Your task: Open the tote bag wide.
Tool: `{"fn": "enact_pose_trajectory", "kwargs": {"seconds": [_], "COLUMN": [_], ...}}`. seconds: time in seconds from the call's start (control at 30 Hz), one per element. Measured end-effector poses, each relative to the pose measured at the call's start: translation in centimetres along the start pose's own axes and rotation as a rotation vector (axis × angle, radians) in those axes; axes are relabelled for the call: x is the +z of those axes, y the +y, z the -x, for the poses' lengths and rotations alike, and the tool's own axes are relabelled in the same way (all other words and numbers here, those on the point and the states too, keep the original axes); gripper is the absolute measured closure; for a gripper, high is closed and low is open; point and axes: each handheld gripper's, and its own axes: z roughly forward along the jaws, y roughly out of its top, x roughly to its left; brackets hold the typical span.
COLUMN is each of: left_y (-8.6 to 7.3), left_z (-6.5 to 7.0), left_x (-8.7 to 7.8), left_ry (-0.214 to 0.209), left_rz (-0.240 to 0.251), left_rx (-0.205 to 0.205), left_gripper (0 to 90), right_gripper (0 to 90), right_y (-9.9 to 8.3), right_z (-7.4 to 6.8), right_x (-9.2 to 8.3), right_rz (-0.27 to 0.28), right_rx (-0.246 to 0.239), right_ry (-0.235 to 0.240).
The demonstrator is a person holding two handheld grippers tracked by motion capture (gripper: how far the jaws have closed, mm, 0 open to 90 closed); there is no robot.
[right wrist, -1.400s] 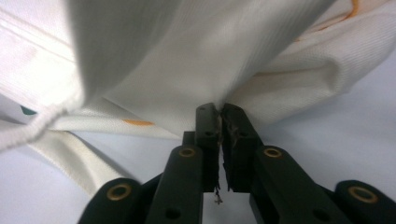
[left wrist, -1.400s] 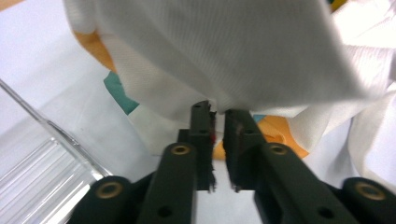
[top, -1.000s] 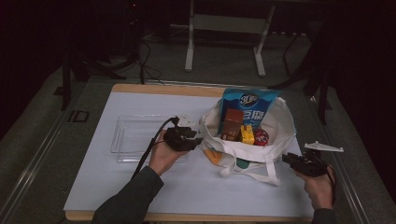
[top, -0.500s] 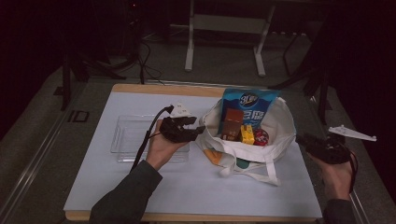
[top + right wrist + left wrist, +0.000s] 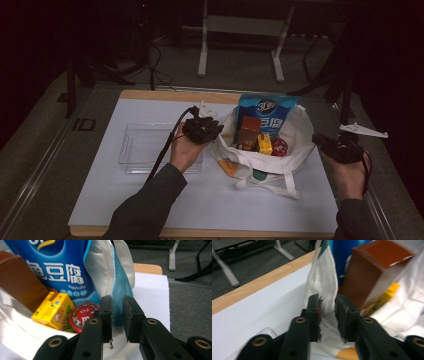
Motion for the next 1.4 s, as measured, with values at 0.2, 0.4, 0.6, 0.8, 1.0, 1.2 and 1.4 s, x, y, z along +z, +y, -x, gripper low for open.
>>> {"fn": "enact_pose_trajectory", "kwargs": {"seconds": [0.2, 0.4, 0.6, 0.8, 1.0, 1.2, 1.4], "left_y": [-0.5, -0.9, -1.4, -2.0, -2.7, -2.7, -2.6], "left_z": [0.0, 0.3, 0.4, 0.5, 0.0, 0.1, 0.3], "left_x": [1.6, 3.4, 5.4, 7.3, 8.8, 9.5, 9.7], "left_ry": [0.019, 0.042, 0.056, 0.084, 0.121, 0.156, 0.177], "left_rz": [-0.059, -0.114, -0.170, -0.237, -0.285, -0.328, -0.350], "left_rx": [0.023, 0.074, 0.078, 0.097, 0.104, 0.119, 0.128], "left_gripper": [78.7, 80.5, 81.5, 82.0, 82.3, 82.6, 82.5], "right_gripper": [80.6, 81.2, 82.0, 82.0, 82.4, 82.5, 82.9], "right_y": [-0.7, -1.2, -1.8, -2.7, -3.5, -4.3, -5.3], "right_z": [0.3, 0.2, 0.8, 1.1, 2.1, 2.5, 2.6], "right_x": [1.3, 2.8, 4.1, 5.9, 7.6, 8.7, 9.5], "right_rz": [-0.019, -0.047, -0.069, -0.111, -0.142, -0.161, -0.179], "right_rx": [0.022, 0.024, 0.056, 0.080, 0.124, 0.152, 0.184], "right_ry": [-0.002, -0.007, -0.004, 0.005, 0.009, 0.011, 0.010]}}
